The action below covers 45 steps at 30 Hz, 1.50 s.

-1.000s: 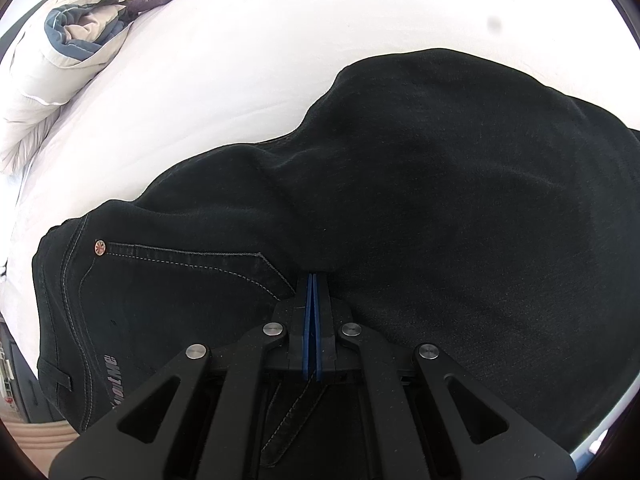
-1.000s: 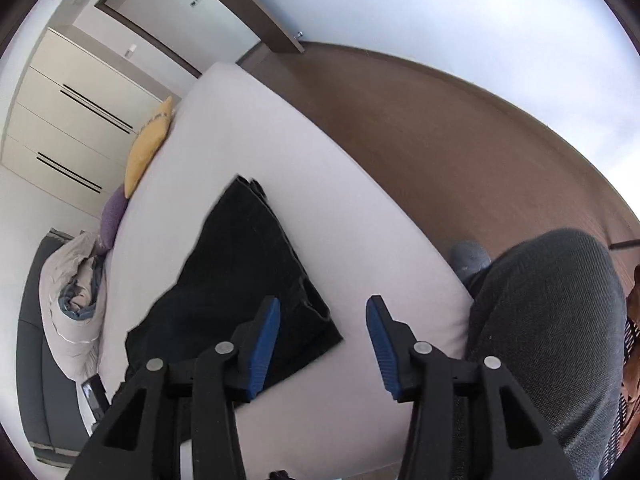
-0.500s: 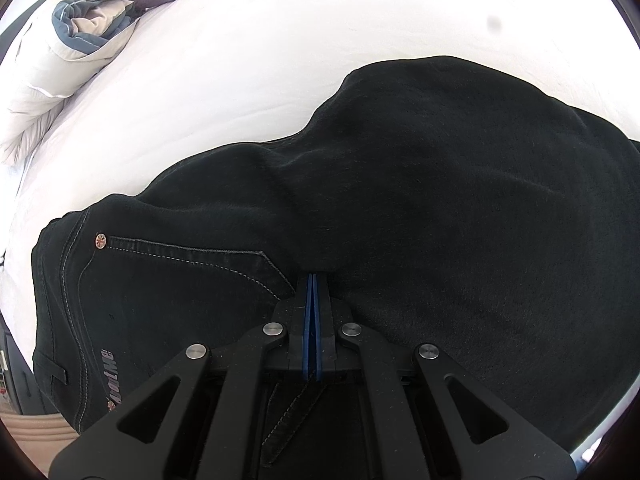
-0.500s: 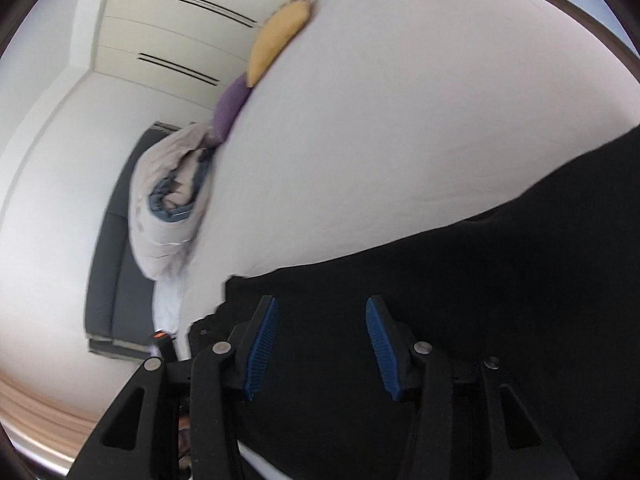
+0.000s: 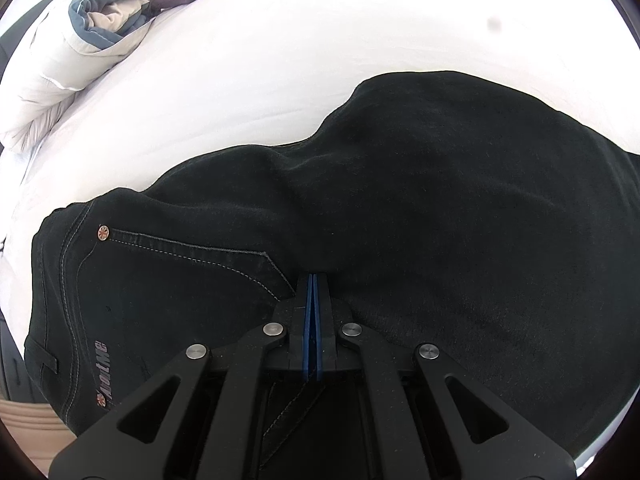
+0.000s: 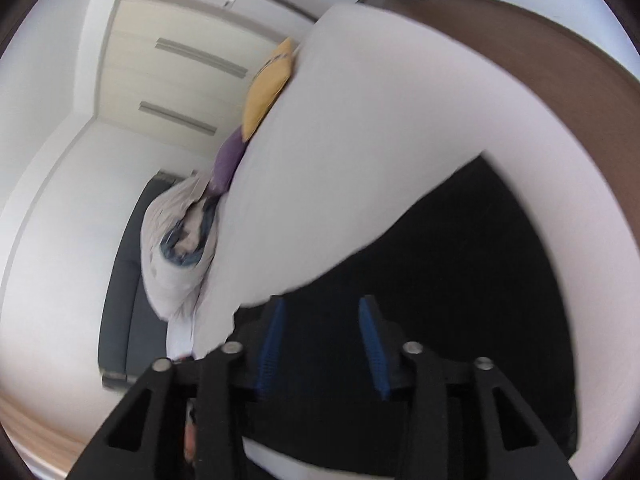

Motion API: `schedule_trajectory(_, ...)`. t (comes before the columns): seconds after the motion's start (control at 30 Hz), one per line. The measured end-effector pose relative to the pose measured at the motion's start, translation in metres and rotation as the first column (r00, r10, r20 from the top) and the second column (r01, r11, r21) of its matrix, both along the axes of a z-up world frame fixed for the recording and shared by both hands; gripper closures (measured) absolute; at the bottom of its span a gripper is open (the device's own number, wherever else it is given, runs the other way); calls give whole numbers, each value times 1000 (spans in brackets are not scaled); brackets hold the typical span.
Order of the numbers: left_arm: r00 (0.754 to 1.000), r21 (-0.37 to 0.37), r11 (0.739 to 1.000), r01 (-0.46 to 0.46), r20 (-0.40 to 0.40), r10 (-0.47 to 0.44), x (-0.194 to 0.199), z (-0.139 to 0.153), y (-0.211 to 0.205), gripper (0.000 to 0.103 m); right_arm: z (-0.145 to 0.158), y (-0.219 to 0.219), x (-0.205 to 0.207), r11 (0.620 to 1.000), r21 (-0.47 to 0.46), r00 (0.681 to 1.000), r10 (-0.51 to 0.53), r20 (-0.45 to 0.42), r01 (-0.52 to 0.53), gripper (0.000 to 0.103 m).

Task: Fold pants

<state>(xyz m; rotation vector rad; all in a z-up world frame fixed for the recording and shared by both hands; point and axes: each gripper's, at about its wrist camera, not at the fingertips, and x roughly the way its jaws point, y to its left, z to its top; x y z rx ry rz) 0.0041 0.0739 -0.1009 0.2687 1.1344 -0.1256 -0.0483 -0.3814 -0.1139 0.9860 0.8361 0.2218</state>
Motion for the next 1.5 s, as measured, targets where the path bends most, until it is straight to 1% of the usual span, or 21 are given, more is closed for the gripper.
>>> schedule_trajectory(0.07, 1000, 4, 1000, 1, -1, -1, 0, 0, -3, 103, -13, 26, -15, 997, -18, 997, 72, -23, -72, 40)
schedule_trajectory(0.1, 1000, 7, 1000, 4, 0, -4, -1, 0, -3, 103, -33, 34, -23, 996, -46, 992, 74, -106, -79, 44)
schedule_trajectory(0.13, 1000, 7, 1000, 4, 1, -4, 1, 1, -5, 103, -51, 34, -30, 997, -47, 983, 59, -175, -68, 59)
schedule_trajectory(0.17, 1000, 5, 1000, 3, 2, -3, 1, 2, -6, 103, -62, 28, -40, 998, -40, 980, 29, -199, -38, 99)
schedule_trajectory(0.27, 1000, -15, 1000, -6, 7, 6, -2, 3, -4, 103, -76, -1, -73, 997, 55, 967, -30, -255, 46, 103)
schedule_trajectory(0.4, 1000, -31, 999, -11, 11, 11, -4, 6, 1, 103, -47, -15, -95, 991, -129, 948, -77, -308, 38, 103)
schedule_trajectory(0.47, 1000, -31, 999, -15, 8, 15, -2, 9, 10, 103, -31, -12, -98, 979, -201, 936, -110, -333, 44, 94)
schedule_trajectory(0.53, 1000, -39, 999, -30, -4, 30, -1, 20, 11, 102, -11, -2, -86, 983, -180, 963, -76, -259, 29, 93)
schedule_trajectory(0.57, 1000, -91, 996, -24, 7, 24, -2, 32, 10, 102, -3, 5, -78, 988, -154, 974, -47, -221, 13, 87)
schedule_trajectory(0.67, 997, -160, 986, 39, 72, -28, 2, 68, -9, 101, 7, 41, -34, 988, -126, 988, 75, -133, -92, 41)
schedule_trajectory(0.73, 995, -194, 977, 85, 67, -74, 16, 75, -23, 101, 1, 60, -10, 979, -128, 983, 141, -113, -156, 41)
schedule_trajectory(0.83, 988, -250, 959, 134, -36, -148, 47, 51, -45, 101, -30, 73, 18, 978, -74, 970, 182, -161, -196, 41)
schedule_trajectory(0.87, 982, -254, 956, 148, -80, -173, 57, 36, -52, 101, -44, 73, 20, 979, -74, 962, 169, -213, -188, 43)
schedule_trajectory(0.9, 976, -243, 958, 151, -116, -183, 66, 22, -58, 101, -55, 71, 18, 981, -75, 959, 154, -236, -177, 56)
schedule_trajectory(1.03, 988, -268, 959, 95, -91, -124, 102, 15, -50, 101, -64, 52, -7, 989, -62, 962, 116, -248, -135, 98)
schedule_trajectory(1.13, 997, -185, 982, -22, -71, 9, 127, 16, -27, 101, -61, 25, -39, 996, -48, 960, 62, -272, -78, 103)
schedule_trajectory(1.17, 998, -172, 984, -48, -59, 38, 128, 20, -20, 101, -56, 24, -44, 995, -72, 959, 47, -281, -69, 102)
schedule_trajectory(1.23, 998, -164, 985, -58, -13, 57, 117, 34, -10, 101, -37, 25, -56, 993, -102, 963, 38, -269, -67, 82)
schedule_trajectory(1.3, 1000, -201, 979, -19, 1, 20, 97, 44, -8, 101, -22, 33, -53, 992, -80, 976, 83, -201, -101, 50)
schedule_trajectory(1.4, 994, -200, 974, 103, -22, -110, 40, 41, -22, 101, -11, 70, -34, 979, -39, 973, 196, -122, -202, 44)
schedule_trajectory(1.5, 982, -163, 971, 173, -51, -183, -5, 18, -30, 101, -33, 105, -19, 957, -10, 946, 285, -154, -290, 42)
